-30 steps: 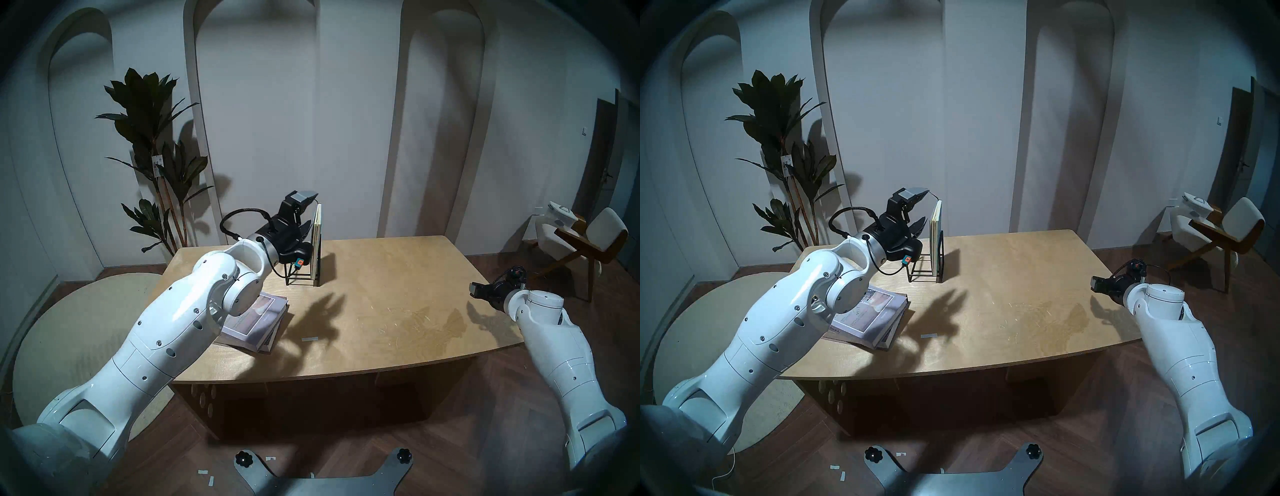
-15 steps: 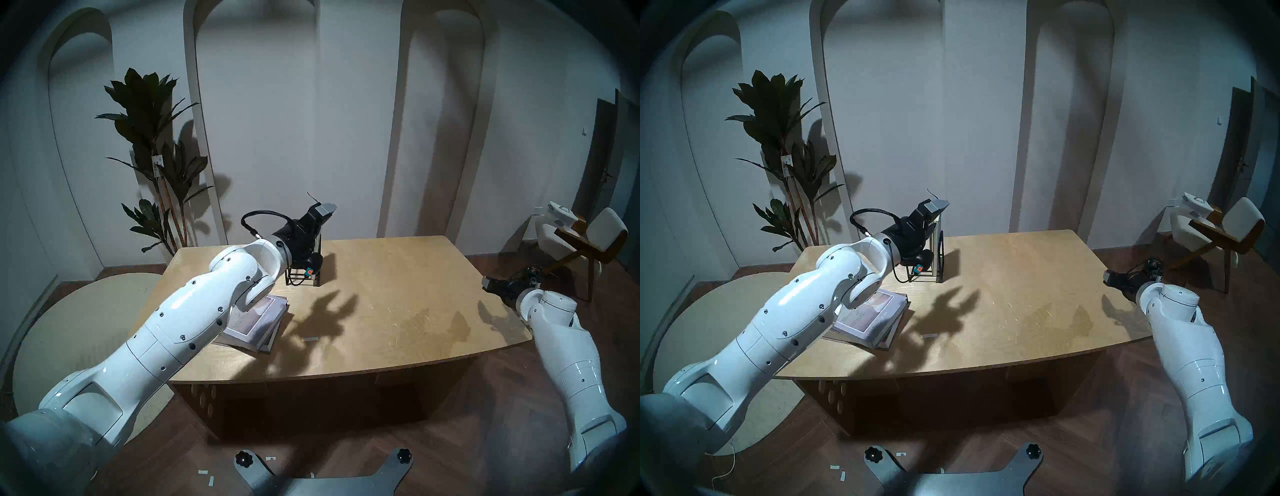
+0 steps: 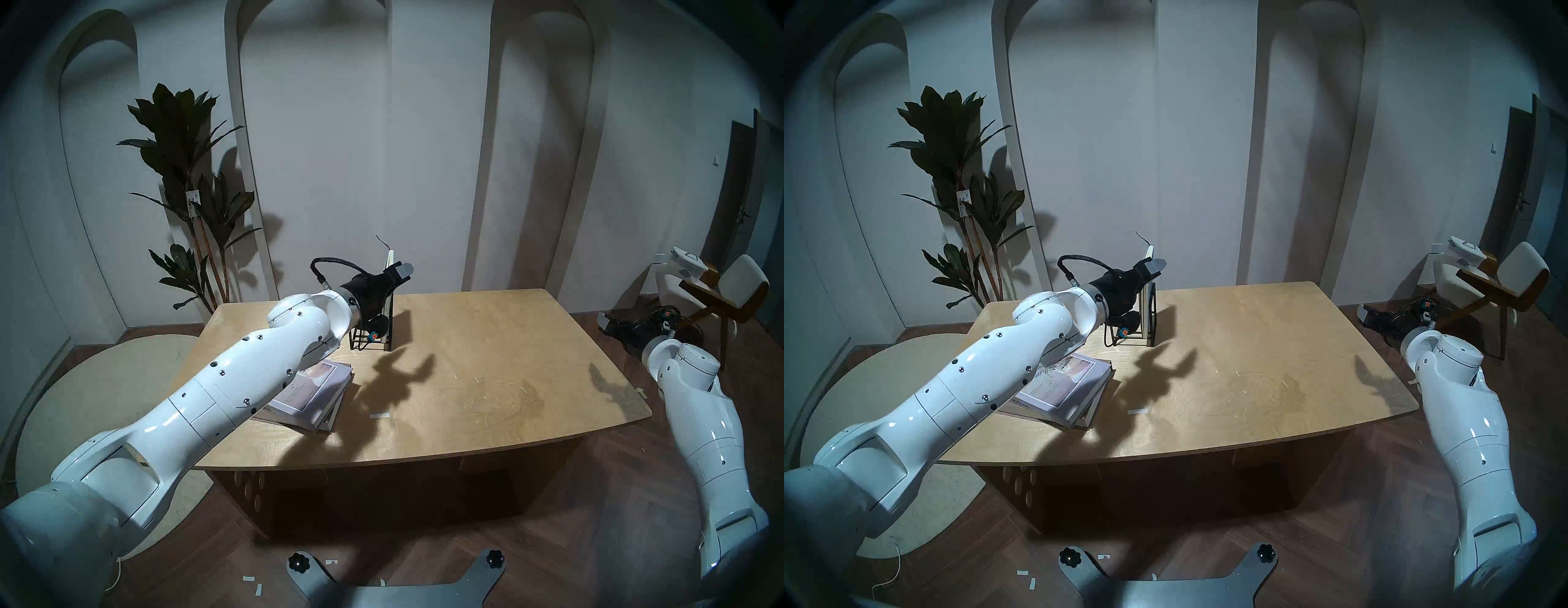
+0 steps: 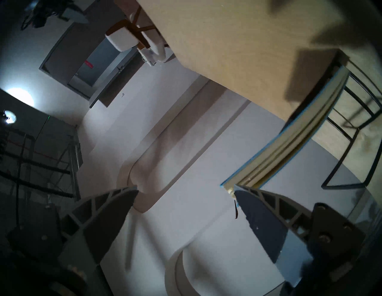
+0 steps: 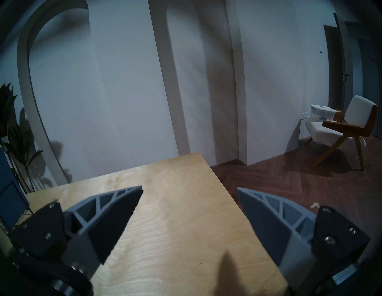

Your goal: Stack the books into one stack

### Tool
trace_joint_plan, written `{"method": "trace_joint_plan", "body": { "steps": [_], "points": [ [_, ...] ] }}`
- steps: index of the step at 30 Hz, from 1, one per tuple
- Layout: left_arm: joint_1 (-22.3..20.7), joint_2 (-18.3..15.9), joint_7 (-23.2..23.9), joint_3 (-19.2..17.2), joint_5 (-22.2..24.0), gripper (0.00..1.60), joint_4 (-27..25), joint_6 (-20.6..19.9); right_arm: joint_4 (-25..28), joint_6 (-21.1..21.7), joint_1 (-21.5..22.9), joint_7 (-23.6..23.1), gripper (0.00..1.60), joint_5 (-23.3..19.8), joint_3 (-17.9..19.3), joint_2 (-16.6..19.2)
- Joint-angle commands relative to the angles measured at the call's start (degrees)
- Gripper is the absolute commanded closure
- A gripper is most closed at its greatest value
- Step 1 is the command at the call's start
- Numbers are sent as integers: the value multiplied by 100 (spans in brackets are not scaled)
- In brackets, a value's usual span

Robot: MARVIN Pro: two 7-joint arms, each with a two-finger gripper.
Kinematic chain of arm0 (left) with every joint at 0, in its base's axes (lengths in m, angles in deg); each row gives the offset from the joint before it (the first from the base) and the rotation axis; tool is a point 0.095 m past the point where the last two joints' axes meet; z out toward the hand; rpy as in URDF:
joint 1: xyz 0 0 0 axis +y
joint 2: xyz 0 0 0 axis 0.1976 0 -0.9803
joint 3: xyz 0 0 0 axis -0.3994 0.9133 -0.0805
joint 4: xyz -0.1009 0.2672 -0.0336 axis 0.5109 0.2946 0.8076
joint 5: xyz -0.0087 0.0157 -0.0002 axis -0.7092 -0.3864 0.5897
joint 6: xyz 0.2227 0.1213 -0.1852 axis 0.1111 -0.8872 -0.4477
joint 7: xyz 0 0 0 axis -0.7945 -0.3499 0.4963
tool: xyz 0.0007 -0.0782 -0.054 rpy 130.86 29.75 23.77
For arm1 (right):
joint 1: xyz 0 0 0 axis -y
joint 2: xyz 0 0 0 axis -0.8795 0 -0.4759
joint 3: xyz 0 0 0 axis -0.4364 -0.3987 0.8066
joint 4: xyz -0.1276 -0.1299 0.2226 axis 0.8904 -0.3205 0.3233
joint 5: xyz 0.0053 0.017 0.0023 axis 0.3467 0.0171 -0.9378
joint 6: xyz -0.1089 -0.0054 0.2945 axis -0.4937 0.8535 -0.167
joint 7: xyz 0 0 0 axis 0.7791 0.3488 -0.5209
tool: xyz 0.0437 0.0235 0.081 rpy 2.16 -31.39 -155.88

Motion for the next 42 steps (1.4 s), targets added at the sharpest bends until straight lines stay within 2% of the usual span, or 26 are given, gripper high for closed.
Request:
{"method": "trace_joint_plan", "body": {
  "steps": [1,5,14,21,29,37,40,42],
  "points": [
    [-641,75,94,60,-685,0,255,-37,322,-277,-159,-170,0,-113,220,-38],
    [-753,152,152,215,-1151,0,461,-43,446,-407,-301,-277,0,-182,333,-76],
    [-1231,520,204,955,-2295,0,942,-96,776,-795,-698,-561,0,-345,662,-249],
    [-1530,798,260,1254,-3026,0,1507,-269,1000,-1116,-991,-780,0,-439,899,-413],
    [-1866,1140,224,1450,-3598,0,2263,-483,1206,-1464,-1272,-1019,0,-508,1119,-595],
    [-2048,1591,20,1506,-3748,0,3280,-822,1375,-1876,-1525,-1286,0,-547,1303,-783],
    [-2072,1687,-126,1472,-3700,87,3573,-900,1410,-2023,-1591,-1385,0,-549,1351,-842],
    [-2112,1798,-287,1430,-3623,94,3863,-917,1426,-2131,-1630,-1455,0,-548,1379,-882]
  ]
}}
